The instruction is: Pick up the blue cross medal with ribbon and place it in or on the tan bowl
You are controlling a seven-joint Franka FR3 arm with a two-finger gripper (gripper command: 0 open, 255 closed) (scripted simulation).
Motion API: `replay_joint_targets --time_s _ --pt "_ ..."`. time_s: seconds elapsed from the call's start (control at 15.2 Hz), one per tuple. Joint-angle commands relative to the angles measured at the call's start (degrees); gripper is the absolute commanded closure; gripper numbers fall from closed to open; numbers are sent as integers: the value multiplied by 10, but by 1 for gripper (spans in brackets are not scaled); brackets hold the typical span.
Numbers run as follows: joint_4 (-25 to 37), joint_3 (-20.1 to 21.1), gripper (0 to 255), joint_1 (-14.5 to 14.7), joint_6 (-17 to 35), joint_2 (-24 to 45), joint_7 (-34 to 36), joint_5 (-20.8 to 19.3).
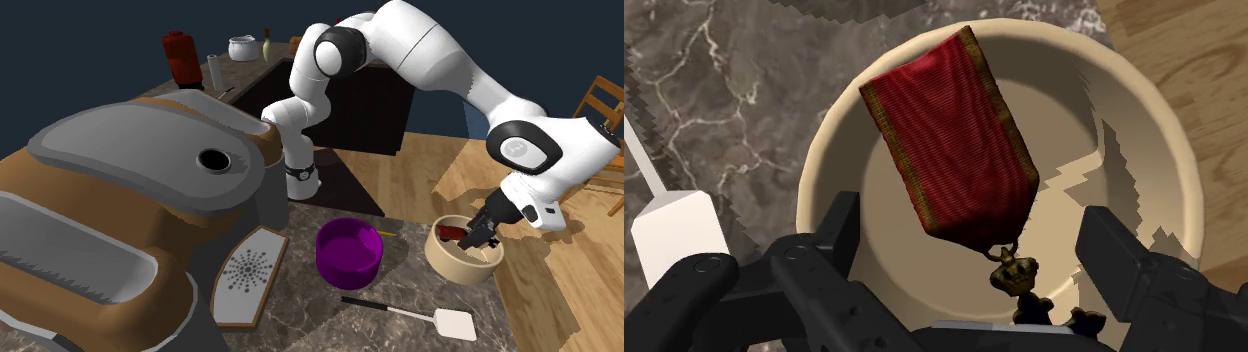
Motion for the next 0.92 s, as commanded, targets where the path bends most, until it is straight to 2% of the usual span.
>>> replay_joint_targets --time_s 0.0,0.07,0.33,0.86 --pt "0 0 0 0 0 0 0 0" --pt "0 0 0 0 0 0 0 0" --pt "79 3 0 8 -74 4 -4 3" --pt "79 3 0 8 -74 4 -4 3"
